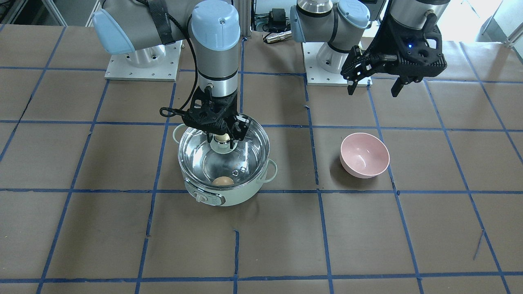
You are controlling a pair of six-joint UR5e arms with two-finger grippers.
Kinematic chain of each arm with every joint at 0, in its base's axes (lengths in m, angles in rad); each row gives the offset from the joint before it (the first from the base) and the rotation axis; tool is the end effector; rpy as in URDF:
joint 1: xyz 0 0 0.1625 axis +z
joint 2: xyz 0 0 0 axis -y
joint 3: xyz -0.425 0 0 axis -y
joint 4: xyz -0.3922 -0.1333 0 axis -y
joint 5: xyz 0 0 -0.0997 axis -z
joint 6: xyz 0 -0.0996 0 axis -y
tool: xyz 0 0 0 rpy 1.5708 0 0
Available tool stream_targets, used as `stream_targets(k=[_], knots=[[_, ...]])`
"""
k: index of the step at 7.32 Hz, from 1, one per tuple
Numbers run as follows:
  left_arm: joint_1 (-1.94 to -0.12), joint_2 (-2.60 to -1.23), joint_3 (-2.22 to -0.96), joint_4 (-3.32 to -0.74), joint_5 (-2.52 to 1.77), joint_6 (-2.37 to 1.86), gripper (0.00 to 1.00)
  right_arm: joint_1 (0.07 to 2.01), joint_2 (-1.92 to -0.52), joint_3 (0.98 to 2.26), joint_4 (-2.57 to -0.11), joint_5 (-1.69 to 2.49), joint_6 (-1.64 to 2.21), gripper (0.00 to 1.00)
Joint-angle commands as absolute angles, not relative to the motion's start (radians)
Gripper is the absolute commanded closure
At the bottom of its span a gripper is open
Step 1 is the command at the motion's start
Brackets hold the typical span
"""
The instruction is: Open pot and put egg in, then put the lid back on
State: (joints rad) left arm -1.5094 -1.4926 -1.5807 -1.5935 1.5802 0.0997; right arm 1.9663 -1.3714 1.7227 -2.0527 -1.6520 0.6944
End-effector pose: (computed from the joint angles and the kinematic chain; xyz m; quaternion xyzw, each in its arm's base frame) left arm -0.1038 -0.4695 0.5180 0.0190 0.9995 -0.0223 0.0065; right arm 0.3329 -0.4724 0.3587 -0.1511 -0.9855 0.0768 0.0008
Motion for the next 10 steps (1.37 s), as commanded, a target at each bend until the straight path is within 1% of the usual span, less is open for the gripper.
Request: stream_targets(k=[1,2,3,5,6,8,10], knots=[[-1.509,-1.493,-1.582,-1.592,1.578,0.100,0.00,1.965,-1.371,1.717,-2.057,-1.654,0.686,0.32],[-1.509,-1.493,-1.582,-1.592,1.580,0.100,0.00,1.945,-1.376,1.710,-2.060,-1.652,0.675,0.26],[-1.509,-1.493,-1.582,-1.592,1.578,0.100,0.00,1.941,-1.379,1.715,-2.057,-1.652,0.670,0.26],[-1.509,-1.493,-1.582,-1.592,1.582,0.100,0.00,1.892,-1.384,1.691,-2.060,-1.651,0.635,0.20],[-1.509,-1.493,-1.582,-1.592,1.582,0.100,0.00,1.828,-1.399,1.648,-2.046,-1.637,0.591,0.12],[-1.509,-1.493,-1.580,-1.592,1.583,0.100,0.00,1.709,-1.452,1.634,-2.040,-1.634,0.368,0.00],[-1.511,-1.493,-1.578,-1.594,1.586,0.097,0.00,1.614,-1.492,1.632,-1.985,-1.634,0.212,0.00]])
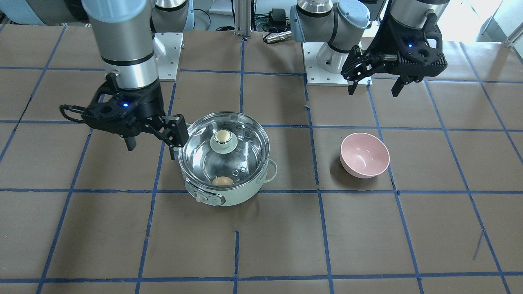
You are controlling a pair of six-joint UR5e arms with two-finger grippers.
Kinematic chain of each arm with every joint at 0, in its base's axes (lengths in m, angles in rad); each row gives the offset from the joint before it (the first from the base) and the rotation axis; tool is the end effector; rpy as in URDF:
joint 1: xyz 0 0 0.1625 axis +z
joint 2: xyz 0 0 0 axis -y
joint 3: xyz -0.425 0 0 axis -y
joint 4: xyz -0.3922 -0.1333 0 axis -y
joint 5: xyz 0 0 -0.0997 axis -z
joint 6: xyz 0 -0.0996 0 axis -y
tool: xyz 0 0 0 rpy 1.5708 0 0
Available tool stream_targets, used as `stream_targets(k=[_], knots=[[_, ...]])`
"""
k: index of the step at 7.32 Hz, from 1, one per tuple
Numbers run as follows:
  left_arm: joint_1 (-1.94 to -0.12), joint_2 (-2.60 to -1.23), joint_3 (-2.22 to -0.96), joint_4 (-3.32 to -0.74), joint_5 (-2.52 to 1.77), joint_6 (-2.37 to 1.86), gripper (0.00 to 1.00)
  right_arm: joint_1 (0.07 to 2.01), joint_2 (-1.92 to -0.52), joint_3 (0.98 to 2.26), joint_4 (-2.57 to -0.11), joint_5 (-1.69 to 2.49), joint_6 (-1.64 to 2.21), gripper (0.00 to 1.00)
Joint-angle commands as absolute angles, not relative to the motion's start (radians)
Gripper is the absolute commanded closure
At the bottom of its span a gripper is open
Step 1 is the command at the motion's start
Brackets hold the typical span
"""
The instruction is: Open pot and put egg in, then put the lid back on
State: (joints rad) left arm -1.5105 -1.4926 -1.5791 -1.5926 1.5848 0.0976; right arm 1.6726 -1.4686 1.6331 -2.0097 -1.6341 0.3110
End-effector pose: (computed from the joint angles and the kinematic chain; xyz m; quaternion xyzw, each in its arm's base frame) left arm -0.1038 -0.4695 0.5189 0.0185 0.9995 -0.0234 0.0089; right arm 0.1826 -0.5374 0.4524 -0.1077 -0.9842 0.1402 0.0027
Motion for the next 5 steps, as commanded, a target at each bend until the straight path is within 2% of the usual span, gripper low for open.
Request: stream_targets(k=[1,5], knots=[[-1.511,-1.493,-1.578,-1.592,1.586,0.097,0.00,1.591,-1.502,1.632,-1.955,-1.634,0.190,0.00],[-1.513,-1.493,-1.580,-1.592,1.583,0.097,0.00,1.589,-1.512,1.638,-1.882,-1.632,0.140,0.00]])
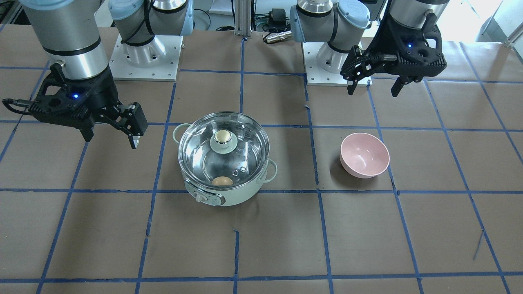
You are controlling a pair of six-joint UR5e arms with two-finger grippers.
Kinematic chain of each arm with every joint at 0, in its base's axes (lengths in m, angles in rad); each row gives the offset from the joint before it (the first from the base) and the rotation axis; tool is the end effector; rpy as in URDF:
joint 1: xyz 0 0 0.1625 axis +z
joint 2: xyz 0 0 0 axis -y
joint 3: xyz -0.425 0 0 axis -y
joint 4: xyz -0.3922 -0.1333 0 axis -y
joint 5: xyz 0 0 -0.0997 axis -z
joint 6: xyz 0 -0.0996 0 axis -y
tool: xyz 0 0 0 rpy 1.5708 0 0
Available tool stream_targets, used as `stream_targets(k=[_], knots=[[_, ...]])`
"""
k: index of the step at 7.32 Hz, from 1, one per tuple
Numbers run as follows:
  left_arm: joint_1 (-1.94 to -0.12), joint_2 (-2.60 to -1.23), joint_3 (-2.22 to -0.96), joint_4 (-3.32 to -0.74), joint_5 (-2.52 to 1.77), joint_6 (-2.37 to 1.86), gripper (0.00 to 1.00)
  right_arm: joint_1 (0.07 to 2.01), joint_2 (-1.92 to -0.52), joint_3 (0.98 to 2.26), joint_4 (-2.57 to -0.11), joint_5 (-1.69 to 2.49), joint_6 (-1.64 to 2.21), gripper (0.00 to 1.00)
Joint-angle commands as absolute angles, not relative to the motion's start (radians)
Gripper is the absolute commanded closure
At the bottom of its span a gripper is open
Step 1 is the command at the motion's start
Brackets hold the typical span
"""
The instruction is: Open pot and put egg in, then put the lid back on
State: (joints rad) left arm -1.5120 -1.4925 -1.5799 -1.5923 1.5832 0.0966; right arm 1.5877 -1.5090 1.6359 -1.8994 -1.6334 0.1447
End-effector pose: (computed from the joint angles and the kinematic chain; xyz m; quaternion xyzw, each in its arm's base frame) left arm -0.1047 -0.4693 0.5186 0.0187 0.9995 -0.0233 0.0080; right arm 0.1361 -0.5307 0.4596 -0.0666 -0.9922 0.1028 0.0229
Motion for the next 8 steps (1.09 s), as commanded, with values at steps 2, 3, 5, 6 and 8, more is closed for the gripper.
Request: stream_targets(k=[2,3,5,6,8], knots=[[-1.513,-1.493,-1.580,-1.592,1.583,0.097,0.00,1.586,-1.529,1.629,-1.742,-1.562,0.146,0.00],[-1.513,-1.493,-1.580,-1.592,1.583,0.097,0.00,1.586,-1.532,1.628,-1.714,-1.563,0.147,0.00],[-1.513,-1.493,-1.580,-1.592,1.583,0.097,0.00,1.591,-1.534,1.626,-1.710,-1.563,0.147,0.00],[-1.513,-1.493,-1.582,-1.592,1.583,0.097,0.00,1.589,-1.537,1.628,-1.707,-1.562,0.146,0.00],[-1.513,-1.493,-1.582,-1.592,1.583,0.097,0.00,1.591,-1.540,1.628,-1.706,-1.562,0.146,0.00]])
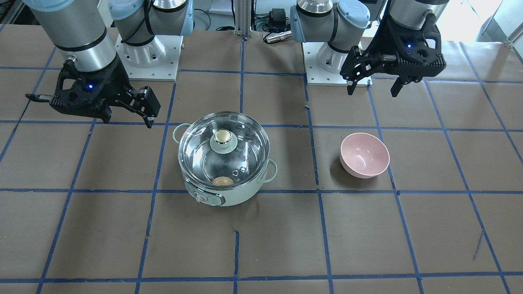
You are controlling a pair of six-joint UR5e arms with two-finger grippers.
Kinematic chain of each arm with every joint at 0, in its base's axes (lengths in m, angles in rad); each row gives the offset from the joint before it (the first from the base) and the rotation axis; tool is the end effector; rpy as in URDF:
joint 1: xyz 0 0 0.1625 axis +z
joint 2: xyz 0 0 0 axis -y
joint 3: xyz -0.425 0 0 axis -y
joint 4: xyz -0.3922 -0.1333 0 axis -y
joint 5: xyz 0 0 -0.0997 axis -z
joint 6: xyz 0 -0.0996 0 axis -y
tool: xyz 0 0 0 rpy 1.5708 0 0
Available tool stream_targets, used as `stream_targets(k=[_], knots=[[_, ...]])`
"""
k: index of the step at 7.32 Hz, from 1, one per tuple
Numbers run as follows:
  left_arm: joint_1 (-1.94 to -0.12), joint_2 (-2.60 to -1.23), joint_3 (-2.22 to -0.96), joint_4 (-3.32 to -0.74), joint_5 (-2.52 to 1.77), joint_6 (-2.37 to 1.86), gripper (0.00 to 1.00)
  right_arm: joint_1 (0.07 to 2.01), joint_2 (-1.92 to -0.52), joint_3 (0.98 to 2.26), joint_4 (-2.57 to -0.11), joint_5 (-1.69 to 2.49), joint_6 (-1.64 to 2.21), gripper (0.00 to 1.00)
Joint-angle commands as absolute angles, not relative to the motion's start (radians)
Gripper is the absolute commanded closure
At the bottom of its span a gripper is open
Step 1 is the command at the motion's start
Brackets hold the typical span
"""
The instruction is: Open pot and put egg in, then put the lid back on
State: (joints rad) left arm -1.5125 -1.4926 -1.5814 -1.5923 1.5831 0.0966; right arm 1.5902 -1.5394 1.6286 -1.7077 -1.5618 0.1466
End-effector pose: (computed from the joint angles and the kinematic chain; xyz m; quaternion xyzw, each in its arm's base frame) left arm -0.1049 -0.4692 0.5178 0.0190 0.9995 -0.0225 0.0079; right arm 0.1440 -0.5056 0.4576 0.0634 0.9977 -0.0234 0.0065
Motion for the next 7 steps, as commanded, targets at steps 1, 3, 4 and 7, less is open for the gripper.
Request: stream_targets(k=[1,3,4,7], knots=[[-1.513,-1.493,-1.582,-1.592,1.583,0.097,0.00,1.591,-1.540,1.628,-1.698,-1.563,0.147,0.00],[-1.513,-1.493,-1.580,-1.592,1.585,0.097,0.00,1.591,-1.542,1.628,-1.689,-1.562,0.147,0.00],[-1.513,-1.493,-1.580,-1.592,1.585,0.097,0.00,1.594,-1.542,1.628,-1.686,-1.562,0.147,0.00],[-1.514,-1.493,-1.582,-1.592,1.583,0.097,0.00,1.591,-1.542,1.628,-1.684,-1.562,0.146,0.00]])
